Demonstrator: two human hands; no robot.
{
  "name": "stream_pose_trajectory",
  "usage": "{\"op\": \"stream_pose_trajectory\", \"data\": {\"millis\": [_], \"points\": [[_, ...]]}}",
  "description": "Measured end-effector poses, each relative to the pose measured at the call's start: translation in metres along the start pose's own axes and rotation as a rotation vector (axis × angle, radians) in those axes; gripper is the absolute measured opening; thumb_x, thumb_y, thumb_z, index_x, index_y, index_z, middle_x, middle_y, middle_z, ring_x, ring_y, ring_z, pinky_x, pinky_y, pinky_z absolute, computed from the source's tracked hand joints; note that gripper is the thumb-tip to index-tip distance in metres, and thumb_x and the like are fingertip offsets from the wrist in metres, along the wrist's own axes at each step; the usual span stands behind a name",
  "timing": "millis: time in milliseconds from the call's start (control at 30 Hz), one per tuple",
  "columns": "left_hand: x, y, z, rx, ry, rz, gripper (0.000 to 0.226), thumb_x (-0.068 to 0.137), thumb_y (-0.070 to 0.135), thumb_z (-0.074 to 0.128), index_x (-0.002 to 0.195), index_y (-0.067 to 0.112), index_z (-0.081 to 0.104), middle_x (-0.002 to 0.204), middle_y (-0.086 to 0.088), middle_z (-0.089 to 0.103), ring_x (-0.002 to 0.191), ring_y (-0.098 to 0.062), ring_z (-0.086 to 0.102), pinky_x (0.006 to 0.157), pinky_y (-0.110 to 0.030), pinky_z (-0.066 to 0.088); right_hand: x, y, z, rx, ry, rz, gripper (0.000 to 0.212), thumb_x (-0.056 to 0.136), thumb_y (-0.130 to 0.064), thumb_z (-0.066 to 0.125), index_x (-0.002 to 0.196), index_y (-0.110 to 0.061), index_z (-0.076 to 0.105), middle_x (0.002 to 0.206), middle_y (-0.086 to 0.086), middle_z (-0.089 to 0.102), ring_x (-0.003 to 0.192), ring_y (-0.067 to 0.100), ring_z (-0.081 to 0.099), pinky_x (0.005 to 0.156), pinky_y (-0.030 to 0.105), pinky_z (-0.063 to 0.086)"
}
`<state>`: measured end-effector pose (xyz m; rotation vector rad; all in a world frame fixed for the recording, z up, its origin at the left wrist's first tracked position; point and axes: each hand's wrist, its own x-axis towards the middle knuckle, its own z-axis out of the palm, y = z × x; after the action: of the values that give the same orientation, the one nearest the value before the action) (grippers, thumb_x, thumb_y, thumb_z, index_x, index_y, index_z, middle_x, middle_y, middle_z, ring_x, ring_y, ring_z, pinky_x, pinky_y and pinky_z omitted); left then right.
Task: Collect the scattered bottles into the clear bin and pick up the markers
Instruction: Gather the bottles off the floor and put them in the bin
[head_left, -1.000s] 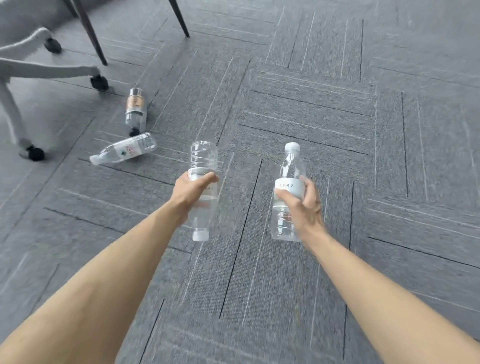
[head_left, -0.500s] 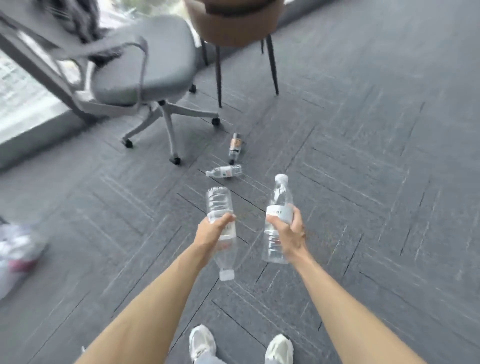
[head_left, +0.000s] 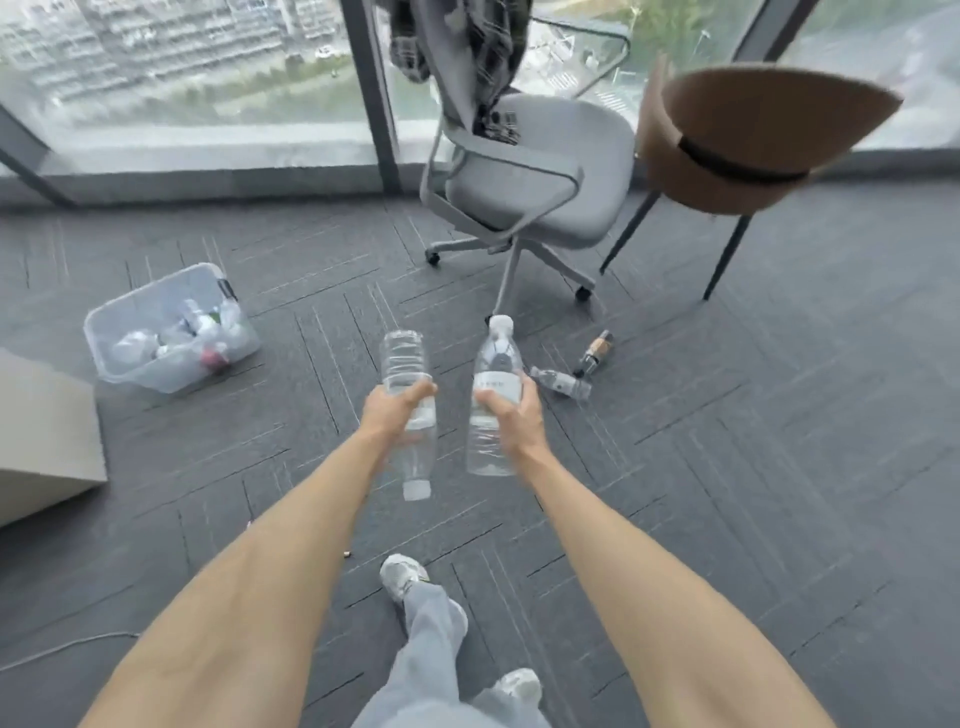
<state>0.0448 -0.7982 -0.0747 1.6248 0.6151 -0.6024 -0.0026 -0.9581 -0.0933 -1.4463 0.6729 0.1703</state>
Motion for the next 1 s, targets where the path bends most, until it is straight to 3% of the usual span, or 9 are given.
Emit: {"op": "stream_pose_trajectory", "data": {"millis": [233, 433, 533, 633, 733, 800, 900, 1000], "points": [[0.040, 0.071, -0.104, -0.249, 0.097, 0.002, 0.016, 0.082, 0.021, 0.074, 0.088, 0.022, 0.060, 0.088, 0.001, 0.060, 0.075, -0.008, 0.056, 0.085, -0.048, 0.056, 0.048, -0.068, 0.116, -0.133, -0.146, -0.030, 0.064, 0.074, -0.031, 0.071, 0.132, -0.016, 0.047, 0.102, -0.005, 0.063, 0.088, 0.008, 0.062, 0.071, 0.021, 0.046], [0.101, 0.114, -0.193, -0.362, 0.257, -0.030, 0.015, 0.083, 0.021, 0.073, 0.091, 0.021, 0.061, 0.089, 0.000, 0.061, 0.073, -0.011, 0.058, 0.058, -0.032, 0.053, 0.126, -0.116, 0.227, -0.204, -0.301, -0.040, 0.066, 0.067, -0.033, 0.068, 0.128, -0.015, 0.049, 0.104, 0.002, 0.064, 0.085, 0.013, 0.064, 0.069, 0.023, 0.050], [0.138, 0.135, -0.231, -0.404, 0.347, -0.051, 0.038, 0.079, 0.027, 0.076, 0.110, 0.013, 0.058, 0.104, -0.006, 0.062, 0.080, -0.017, 0.062, 0.051, -0.029, 0.052, 0.170, -0.133, 0.292, -0.260, -0.417, -0.047, 0.068, 0.068, -0.036, 0.068, 0.130, -0.018, 0.048, 0.106, 0.002, 0.065, 0.089, 0.015, 0.065, 0.077, 0.034, 0.055], [0.169, 0.153, -0.266, -0.482, 0.454, -0.066, 0.043, 0.076, 0.031, 0.079, 0.110, 0.018, 0.056, 0.111, -0.005, 0.061, 0.097, -0.025, 0.062, 0.069, -0.039, 0.057, 0.207, -0.149, 0.356, -0.339, -0.561, -0.056, 0.071, 0.071, -0.041, 0.067, 0.134, -0.020, 0.044, 0.111, 0.003, 0.064, 0.095, 0.018, 0.066, 0.082, 0.039, 0.055], [0.191, 0.168, -0.300, -0.516, 0.515, -0.105, 0.086, 0.069, 0.040, 0.082, 0.139, 0.010, 0.041, 0.130, -0.007, 0.055, 0.118, -0.030, 0.056, 0.096, -0.047, 0.049, 0.229, -0.162, 0.408, -0.435, -0.644, -0.071, 0.078, 0.073, -0.057, 0.063, 0.138, -0.020, 0.043, 0.112, -0.004, 0.062, 0.103, 0.017, 0.063, 0.085, 0.034, 0.050], [0.206, 0.171, -0.321, -0.531, 0.548, -0.116, 0.075, 0.077, 0.036, 0.077, 0.137, 0.011, 0.041, 0.125, -0.003, 0.052, 0.114, -0.023, 0.051, 0.093, -0.038, 0.042, 0.238, -0.167, 0.437, -0.478, -0.673, -0.058, 0.080, 0.073, -0.063, 0.061, 0.139, -0.021, 0.043, 0.111, -0.007, 0.062, 0.104, 0.016, 0.062, 0.083, 0.032, 0.049], [0.232, 0.174, -0.361, -0.564, 0.588, -0.142, 0.059, 0.078, 0.034, 0.076, 0.129, 0.017, 0.052, 0.121, -0.004, 0.059, 0.101, -0.019, 0.056, 0.077, -0.031, 0.044, 0.255, -0.170, 0.488, -0.544, -0.741, -0.057, 0.074, 0.076, -0.061, 0.062, 0.137, -0.021, 0.045, 0.111, -0.002, 0.067, 0.100, 0.012, 0.064, 0.075, 0.025, 0.047], [0.264, 0.174, -0.407, -0.560, 0.606, -0.162, 0.050, 0.073, 0.039, 0.077, 0.117, 0.023, 0.058, 0.117, -0.004, 0.064, 0.095, -0.016, 0.058, 0.067, -0.027, 0.042, 0.273, -0.166, 0.543, -0.581, -0.744, -0.029, 0.075, 0.078, -0.059, 0.063, 0.140, -0.023, 0.042, 0.118, -0.002, 0.065, 0.107, 0.017, 0.063, 0.092, 0.038, 0.051]]}}
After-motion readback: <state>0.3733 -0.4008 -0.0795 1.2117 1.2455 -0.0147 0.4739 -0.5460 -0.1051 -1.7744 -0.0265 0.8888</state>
